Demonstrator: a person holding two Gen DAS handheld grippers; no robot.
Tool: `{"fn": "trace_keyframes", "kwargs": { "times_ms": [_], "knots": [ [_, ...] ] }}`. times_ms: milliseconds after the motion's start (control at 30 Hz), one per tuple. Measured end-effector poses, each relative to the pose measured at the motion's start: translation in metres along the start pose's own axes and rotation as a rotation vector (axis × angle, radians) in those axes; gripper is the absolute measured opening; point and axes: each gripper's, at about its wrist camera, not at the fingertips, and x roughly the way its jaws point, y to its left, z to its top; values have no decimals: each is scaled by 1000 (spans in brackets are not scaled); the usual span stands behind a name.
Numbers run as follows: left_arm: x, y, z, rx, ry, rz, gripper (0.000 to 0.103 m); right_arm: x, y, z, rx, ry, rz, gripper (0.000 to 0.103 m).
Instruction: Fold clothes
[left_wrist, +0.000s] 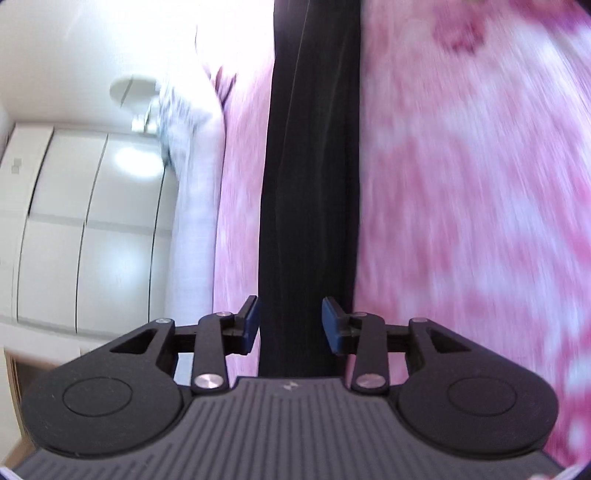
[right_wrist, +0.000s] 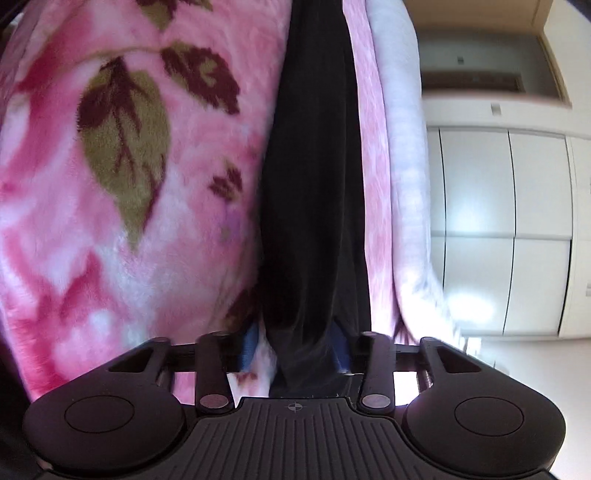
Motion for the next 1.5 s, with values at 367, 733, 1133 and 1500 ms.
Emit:
{"fn": "trace_keyframes", "kwargs": {
  "times_ms": [367, 733, 1133, 1500],
  "knots": [
    [53, -8, 37, 26, -95, -47, 58, -19, -75, -14, 369, -41, 250, 8],
    [67, 9, 11, -27, -9, -87, 54, -35, -29, 7, 327, -47, 259, 25],
    [48, 44, 8, -105, 7, -58, 48, 13, -73, -82, 530, 182, 88, 68],
    [98, 28, 71, -64, -34, -129, 49, 79, -35, -174, 172, 255, -2, 14]
  ]
}}
